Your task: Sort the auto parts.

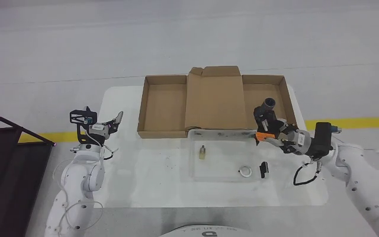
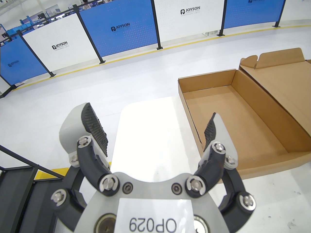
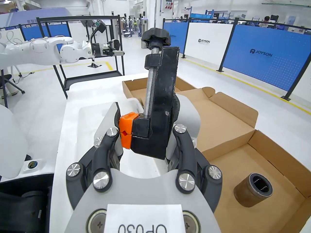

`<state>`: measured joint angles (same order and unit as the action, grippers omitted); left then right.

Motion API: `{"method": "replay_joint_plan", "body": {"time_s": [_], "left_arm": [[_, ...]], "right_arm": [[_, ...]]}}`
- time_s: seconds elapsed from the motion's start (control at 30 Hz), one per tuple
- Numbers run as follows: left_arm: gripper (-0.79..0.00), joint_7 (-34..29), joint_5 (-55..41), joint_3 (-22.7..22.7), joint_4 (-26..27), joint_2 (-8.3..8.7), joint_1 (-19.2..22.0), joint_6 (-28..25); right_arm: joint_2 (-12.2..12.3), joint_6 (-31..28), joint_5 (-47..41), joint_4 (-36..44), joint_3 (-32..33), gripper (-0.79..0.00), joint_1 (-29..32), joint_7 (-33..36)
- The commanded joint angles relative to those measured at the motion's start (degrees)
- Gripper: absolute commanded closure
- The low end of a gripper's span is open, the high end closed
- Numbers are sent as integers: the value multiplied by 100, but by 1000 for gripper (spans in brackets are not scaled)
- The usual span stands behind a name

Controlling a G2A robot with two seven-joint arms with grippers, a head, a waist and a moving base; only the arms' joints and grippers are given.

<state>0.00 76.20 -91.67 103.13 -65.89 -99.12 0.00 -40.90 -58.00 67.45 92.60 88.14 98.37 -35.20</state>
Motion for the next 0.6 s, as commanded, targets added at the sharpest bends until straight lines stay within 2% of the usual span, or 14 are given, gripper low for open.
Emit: {"method": "replay_joint_plan", "body": {"time_s": [0.0, 0.1, 0.23, 0.3, 0.37, 0.47, 0.57], "left_arm": [[-785, 0, 0, 0, 0, 0, 0, 0], [-785, 0, 0, 0, 0, 0, 0, 0], [-785, 0, 0, 0, 0, 0, 0, 0], [-785, 0, 0, 0, 0, 0, 0, 0], [-785, 0, 0, 0, 0, 0, 0, 0], [-785, 0, 0, 0, 0, 0, 0, 0], [-785, 0, 0, 0, 0, 0, 0, 0]], "right_arm": [[-3, 0, -12, 12, -17, 0, 4, 20], [-26, 81, -366, -99, -129, 0, -51, 330], [-98, 1324, -1480, -299, -259, 0, -270, 1819], [-121, 1623, -1999, -201, -352, 0, -421, 2551], [-144, 2257, -2291, -245, -335, 0, -546, 3090], [-189, 3029, -2474, -132, -355, 0, -620, 3538], [-222, 3381, -2627, -126, -313, 0, -649, 3698]]}}
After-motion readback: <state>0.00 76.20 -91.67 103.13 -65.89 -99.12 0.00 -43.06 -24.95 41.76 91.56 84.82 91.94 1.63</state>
